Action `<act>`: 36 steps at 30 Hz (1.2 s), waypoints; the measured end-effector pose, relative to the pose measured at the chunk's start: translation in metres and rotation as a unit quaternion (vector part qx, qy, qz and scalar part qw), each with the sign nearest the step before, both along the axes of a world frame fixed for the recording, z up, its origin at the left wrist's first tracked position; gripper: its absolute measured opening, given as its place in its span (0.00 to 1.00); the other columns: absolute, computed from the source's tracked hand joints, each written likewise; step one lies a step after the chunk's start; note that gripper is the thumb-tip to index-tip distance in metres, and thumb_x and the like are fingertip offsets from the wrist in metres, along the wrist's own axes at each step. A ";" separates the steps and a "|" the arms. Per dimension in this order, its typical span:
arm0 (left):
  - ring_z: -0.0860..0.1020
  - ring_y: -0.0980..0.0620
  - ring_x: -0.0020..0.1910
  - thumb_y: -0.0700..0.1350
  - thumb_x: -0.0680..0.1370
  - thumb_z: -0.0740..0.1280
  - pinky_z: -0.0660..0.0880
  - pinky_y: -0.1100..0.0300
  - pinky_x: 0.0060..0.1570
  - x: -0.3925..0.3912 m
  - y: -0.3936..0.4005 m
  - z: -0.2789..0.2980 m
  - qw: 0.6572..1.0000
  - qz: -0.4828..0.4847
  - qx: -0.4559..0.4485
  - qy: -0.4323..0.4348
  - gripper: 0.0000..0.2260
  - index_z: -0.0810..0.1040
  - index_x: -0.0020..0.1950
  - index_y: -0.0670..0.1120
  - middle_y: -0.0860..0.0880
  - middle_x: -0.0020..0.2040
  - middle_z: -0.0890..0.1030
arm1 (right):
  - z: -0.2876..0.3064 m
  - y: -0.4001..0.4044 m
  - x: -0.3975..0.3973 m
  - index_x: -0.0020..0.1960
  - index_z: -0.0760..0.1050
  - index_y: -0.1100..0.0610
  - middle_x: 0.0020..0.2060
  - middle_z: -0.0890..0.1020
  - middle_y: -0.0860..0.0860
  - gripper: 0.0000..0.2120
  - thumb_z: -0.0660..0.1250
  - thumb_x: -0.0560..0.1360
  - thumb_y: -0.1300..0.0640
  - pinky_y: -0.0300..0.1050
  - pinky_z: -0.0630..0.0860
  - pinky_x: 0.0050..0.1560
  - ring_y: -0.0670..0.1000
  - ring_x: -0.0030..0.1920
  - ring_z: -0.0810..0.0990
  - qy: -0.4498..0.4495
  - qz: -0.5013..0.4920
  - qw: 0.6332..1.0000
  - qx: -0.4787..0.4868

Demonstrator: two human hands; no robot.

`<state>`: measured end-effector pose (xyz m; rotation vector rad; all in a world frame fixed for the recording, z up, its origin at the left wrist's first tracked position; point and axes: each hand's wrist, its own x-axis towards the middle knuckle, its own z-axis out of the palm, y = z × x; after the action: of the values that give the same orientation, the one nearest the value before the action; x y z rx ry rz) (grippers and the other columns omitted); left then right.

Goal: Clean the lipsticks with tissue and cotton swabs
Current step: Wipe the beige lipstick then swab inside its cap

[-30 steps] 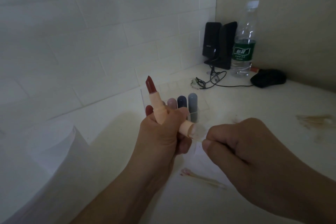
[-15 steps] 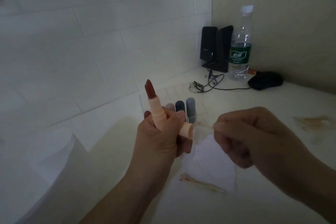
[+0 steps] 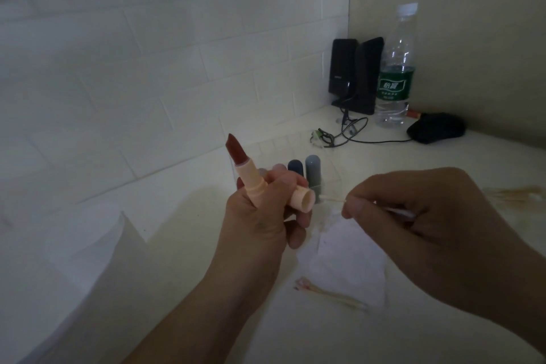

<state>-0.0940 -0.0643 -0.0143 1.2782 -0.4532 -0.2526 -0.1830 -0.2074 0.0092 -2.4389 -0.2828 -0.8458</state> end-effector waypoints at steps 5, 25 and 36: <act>0.69 0.52 0.25 0.45 0.79 0.62 0.65 0.62 0.22 -0.002 -0.003 -0.001 1.000 0.000 0.004 0.000 0.14 0.77 0.34 0.46 0.44 0.28 0.72 | -0.005 0.006 -0.001 0.36 0.74 0.46 0.21 0.67 0.39 0.13 0.56 0.75 0.47 0.25 0.60 0.25 0.40 0.21 0.68 0.022 -0.055 0.995 -0.077; 0.71 0.51 0.24 0.49 0.77 0.63 0.68 0.60 0.25 -0.003 -0.001 -0.006 0.997 0.028 0.063 -0.037 0.15 0.77 0.34 0.43 0.45 0.26 0.75 | -0.021 0.018 0.004 0.32 0.55 0.45 0.21 0.53 0.41 0.14 0.58 0.72 0.50 0.25 0.57 0.24 0.38 0.19 0.54 -0.001 -0.066 0.989 -0.134; 0.71 0.51 0.23 0.60 0.62 0.66 0.68 0.62 0.22 -0.003 0.000 -0.001 0.998 0.013 0.046 -0.044 0.13 0.80 0.30 0.50 0.45 0.26 0.75 | -0.016 0.017 0.002 0.30 0.60 0.45 0.19 0.58 0.40 0.13 0.60 0.72 0.51 0.24 0.56 0.24 0.42 0.22 0.64 0.009 -0.016 0.997 -0.071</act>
<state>-0.0970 -0.0642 -0.0151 1.3881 -0.5042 -0.1985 -0.1815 -0.1908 -0.0070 -2.5881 -0.3087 -0.8424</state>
